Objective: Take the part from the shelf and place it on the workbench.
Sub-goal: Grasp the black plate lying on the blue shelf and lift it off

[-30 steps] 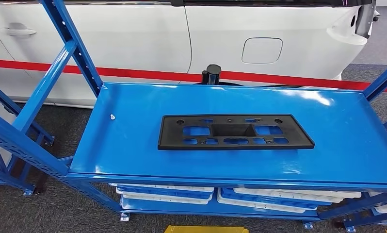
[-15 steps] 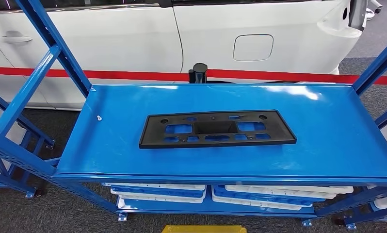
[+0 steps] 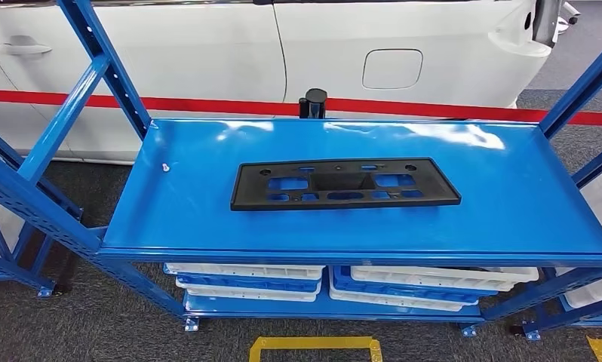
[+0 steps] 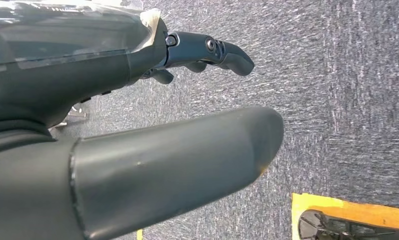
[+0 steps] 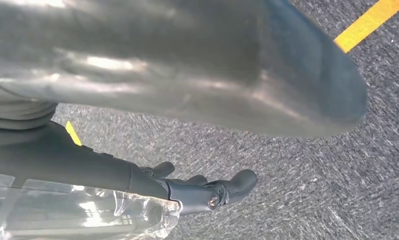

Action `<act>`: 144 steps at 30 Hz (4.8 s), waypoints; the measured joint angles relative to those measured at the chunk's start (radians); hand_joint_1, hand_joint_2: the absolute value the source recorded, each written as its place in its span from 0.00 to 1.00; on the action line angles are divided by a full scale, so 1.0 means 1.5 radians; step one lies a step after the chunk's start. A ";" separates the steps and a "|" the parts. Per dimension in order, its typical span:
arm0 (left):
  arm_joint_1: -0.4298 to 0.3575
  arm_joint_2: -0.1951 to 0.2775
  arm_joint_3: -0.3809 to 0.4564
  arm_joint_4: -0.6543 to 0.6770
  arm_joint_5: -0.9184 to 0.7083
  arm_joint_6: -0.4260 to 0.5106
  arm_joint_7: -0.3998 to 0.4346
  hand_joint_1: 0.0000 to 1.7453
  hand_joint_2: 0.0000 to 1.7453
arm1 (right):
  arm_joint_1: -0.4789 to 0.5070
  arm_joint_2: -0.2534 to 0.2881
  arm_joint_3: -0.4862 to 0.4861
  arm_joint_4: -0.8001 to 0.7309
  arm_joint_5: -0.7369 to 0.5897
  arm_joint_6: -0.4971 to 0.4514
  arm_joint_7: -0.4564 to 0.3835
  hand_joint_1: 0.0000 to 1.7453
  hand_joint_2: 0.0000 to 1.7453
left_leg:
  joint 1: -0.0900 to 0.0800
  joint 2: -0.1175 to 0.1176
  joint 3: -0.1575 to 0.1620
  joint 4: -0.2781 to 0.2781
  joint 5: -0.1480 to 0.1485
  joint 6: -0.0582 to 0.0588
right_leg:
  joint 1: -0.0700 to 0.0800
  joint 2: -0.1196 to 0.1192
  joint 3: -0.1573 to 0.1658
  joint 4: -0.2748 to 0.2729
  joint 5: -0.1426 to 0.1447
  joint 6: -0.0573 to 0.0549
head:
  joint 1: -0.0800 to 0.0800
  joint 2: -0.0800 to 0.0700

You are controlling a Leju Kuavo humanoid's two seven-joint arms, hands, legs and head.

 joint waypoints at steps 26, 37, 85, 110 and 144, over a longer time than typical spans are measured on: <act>0.004 0.002 -0.001 0.003 -0.012 -0.012 -0.037 0.00 0.00 | 0.104 0.094 0.155 -0.702 -0.283 0.174 -0.108 0.00 0.00 | 0.003 -0.006 -0.025 -0.008 0.041 -0.021 | 0.011 0.003 0.032 -0.101 0.029 -0.047 | -0.004 0.000; 0.007 -0.021 0.006 0.003 0.021 -0.014 -0.060 0.00 0.00 | 0.129 0.009 0.388 -0.972 -0.316 0.019 -0.154 0.00 0.00 | -0.001 -0.005 -0.034 -0.006 0.045 -0.023 | 0.008 0.003 0.024 -0.101 0.034 -0.040 | -0.003 0.000; -0.004 -0.035 0.000 0.003 0.026 -0.030 -0.057 0.00 0.00 | -0.314 -0.280 1.078 -0.934 -0.114 0.125 -0.014 0.00 1.00 | -0.003 -0.009 -0.051 -0.006 0.061 -0.018 | 0.007 0.000 0.013 -0.101 0.047 -0.031 | -0.004 0.000; -0.006 -0.030 -0.014 0.003 0.005 -0.060 -0.026 0.00 0.00 | -0.473 -0.166 1.311 -0.631 -0.050 0.231 0.097 0.00 1.00 | -0.003 -0.009 -0.055 -0.006 0.064 -0.018 | 0.007 -0.002 0.005 -0.100 0.048 -0.029 | -0.004 0.000; -0.002 -0.026 -0.029 0.008 0.001 -0.038 -0.038 0.00 0.00 | -0.219 -0.382 1.254 -1.014 0.083 0.216 0.127 0.00 1.00 | -0.004 -0.013 -0.061 -0.004 0.063 -0.017 | 0.005 -0.004 0.006 -0.102 0.050 -0.027 | -0.002 0.000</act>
